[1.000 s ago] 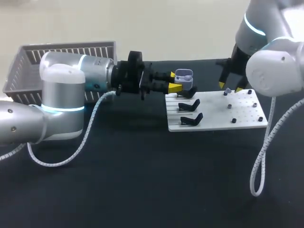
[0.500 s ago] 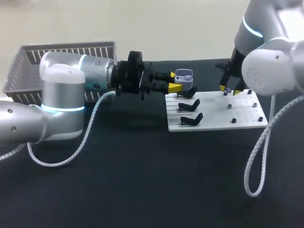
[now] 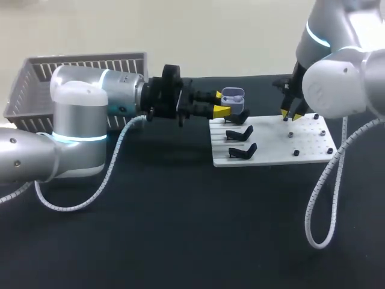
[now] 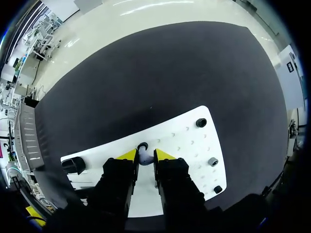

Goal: Pick up each earbud case from the left stands, insert the matching earbuds, close the lid, and place the case in the box.

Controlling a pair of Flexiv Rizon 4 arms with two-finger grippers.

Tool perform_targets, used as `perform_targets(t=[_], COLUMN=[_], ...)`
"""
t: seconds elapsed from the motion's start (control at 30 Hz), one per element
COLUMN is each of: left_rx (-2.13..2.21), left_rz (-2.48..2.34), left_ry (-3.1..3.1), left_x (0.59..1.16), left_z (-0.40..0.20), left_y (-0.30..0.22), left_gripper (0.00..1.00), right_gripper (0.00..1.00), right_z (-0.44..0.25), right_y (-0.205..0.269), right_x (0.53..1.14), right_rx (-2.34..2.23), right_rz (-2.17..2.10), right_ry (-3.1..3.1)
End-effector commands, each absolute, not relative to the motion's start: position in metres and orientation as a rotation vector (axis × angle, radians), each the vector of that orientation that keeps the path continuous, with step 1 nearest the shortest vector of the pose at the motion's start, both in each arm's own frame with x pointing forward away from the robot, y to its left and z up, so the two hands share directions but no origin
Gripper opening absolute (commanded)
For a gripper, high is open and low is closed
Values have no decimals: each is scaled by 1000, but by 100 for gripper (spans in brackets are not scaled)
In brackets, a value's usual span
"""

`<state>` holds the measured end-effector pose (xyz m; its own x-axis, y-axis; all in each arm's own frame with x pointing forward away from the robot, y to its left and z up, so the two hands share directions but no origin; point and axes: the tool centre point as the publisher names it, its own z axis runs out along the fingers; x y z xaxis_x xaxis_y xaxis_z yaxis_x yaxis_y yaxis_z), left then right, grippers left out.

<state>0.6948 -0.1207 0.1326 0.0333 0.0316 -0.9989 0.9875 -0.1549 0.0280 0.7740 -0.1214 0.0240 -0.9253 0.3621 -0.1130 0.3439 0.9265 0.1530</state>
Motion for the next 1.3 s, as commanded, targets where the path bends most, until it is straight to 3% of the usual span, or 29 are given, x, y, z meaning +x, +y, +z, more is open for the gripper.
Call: perform_targets(t=[0.03, 0.87, 1.3], left_rx=[1361, 1361, 1361], left_rz=[-1281, -1281, -1281], left_ry=[1133, 1133, 1133], left_x=[695, 695, 695], left_z=[132, 132, 132], left_y=[-121, -121, -121], left_gripper=[0, 0, 0], right_gripper=[0, 0, 0], right_z=[25, 170, 194], right_y=[-120, -103, -85], right_x=[777, 716, 705], right_rx=[542, 157, 16], right_rz=[196, 141, 48], right_ry=[2952, 2976, 3030])
